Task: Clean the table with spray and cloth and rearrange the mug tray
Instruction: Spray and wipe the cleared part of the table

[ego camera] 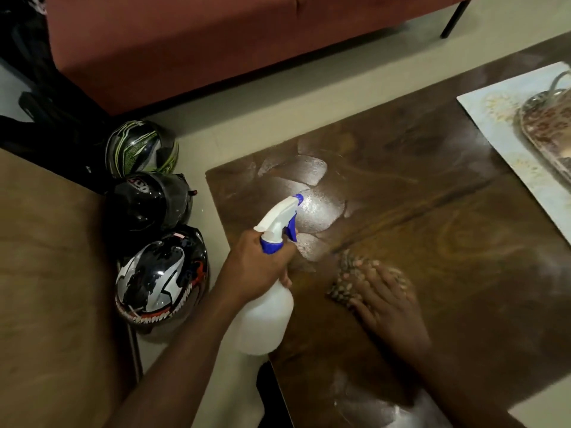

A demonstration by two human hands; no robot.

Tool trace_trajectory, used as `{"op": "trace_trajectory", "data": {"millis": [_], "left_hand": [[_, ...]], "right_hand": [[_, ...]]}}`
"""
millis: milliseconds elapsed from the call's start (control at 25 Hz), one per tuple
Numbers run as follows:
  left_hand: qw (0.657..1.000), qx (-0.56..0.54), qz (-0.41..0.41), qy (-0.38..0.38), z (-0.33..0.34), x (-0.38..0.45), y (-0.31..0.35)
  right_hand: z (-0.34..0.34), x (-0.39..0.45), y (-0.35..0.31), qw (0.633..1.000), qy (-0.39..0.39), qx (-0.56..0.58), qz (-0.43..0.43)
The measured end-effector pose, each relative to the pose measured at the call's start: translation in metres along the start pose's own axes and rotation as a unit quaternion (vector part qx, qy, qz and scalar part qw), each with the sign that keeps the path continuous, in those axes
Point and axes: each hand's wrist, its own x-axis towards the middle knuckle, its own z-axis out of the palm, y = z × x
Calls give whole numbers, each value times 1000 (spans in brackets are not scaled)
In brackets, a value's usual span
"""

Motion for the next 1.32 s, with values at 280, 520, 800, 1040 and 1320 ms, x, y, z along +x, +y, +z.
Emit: {"op": "trace_trajectory", "data": {"millis": [280, 520, 800, 1040, 1320], "left_hand": [[997, -55, 14, 55, 111, -56, 44], [994, -44, 11, 95, 183, -91, 59], [985, -19, 18, 172, 184, -145, 53], [975, -59, 64, 205, 151, -223, 120], [959, 14, 175, 222, 152, -270, 270]], "right_hand": [[-9, -110, 95, 987, 12, -23, 161], [11, -148, 15, 993, 36, 109, 18], [-17, -142, 27, 979, 13, 201, -29], [-149, -175, 77, 945, 31, 313, 88], [-320, -199, 143, 945, 181, 266, 66]]}}
